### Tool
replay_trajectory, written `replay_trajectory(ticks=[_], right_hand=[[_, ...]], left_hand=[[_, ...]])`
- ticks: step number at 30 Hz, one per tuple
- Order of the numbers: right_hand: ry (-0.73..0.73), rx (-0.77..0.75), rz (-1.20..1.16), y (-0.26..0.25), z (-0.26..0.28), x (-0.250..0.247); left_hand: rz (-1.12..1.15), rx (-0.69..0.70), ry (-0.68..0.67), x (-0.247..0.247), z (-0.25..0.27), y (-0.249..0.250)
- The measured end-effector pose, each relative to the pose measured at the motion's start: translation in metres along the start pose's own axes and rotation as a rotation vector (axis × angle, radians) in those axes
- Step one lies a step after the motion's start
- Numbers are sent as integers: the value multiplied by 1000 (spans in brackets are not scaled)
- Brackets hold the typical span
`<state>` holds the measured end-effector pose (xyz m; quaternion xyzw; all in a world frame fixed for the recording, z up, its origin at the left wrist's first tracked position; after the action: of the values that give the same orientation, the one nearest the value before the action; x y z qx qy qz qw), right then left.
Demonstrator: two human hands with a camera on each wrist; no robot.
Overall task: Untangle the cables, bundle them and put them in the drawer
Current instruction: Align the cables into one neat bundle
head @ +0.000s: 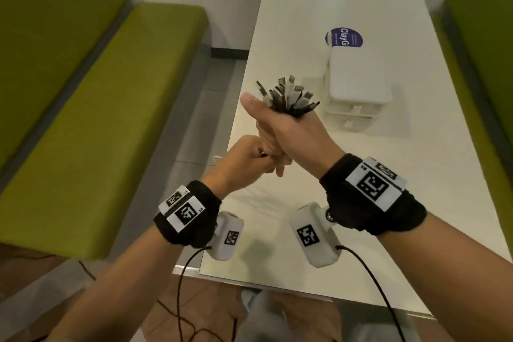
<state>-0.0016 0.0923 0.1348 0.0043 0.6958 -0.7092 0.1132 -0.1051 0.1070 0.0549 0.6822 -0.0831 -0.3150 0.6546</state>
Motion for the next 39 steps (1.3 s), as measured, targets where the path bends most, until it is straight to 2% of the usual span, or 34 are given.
replay_trajectory(ticks=[2, 7, 11, 16, 18, 21, 23, 24, 26, 29, 31, 34, 36, 39], right_hand=[[1, 1, -30, 14, 12, -18], [59, 38, -277, 51, 53, -65], [69, 7, -394, 61, 82, -89], [95, -25, -407, 77, 96, -105], [103, -20, -351, 83, 96, -99], [120, -5, -380, 85, 80, -100], [118, -18, -450, 85, 68, -108], [117, -26, -489, 85, 63, -110], [132, -39, -538, 88, 56, -112], [155, -63, -573, 90, 49, -107], [132, -53, -604, 90, 48, -106], [66, -37, -611, 91, 49, -111], [45, -11, -590, 95, 51, -116], [57, 26, -527, 100, 57, -123]], left_hand=[[-117, -9, -2, 10, 0, -13], [-400, -232, 54, 25, 5, -57], [-507, -381, 130, 12, 32, -80], [-632, -484, 190, -13, 58, -110], [-729, -511, 126, -19, 47, -108], [-879, -525, -141, -17, 23, -93], [-832, -501, -280, -14, 12, -77], [-768, -452, -308, -10, 8, -68], [-596, -254, -258, 10, -1, -36], [-361, 5, -214, 68, -17, 5], [-365, 106, -134, 105, -23, 8], [-290, 145, -26, 125, -24, -2], [-250, 142, -35, 120, -24, -9], [-371, 168, -65, 114, -22, -17]])
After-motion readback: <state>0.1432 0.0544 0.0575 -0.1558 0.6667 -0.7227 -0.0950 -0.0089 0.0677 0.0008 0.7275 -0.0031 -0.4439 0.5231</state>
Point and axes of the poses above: each hand's wrist, its own z-axis away from the middle knuckle, its own x-axis out of the palm, y = z × x, the point moved 2 cm from there along -z, towards the middle knuckle, and after that the axes turned 3 degrees about z, right-handed, at the moved point
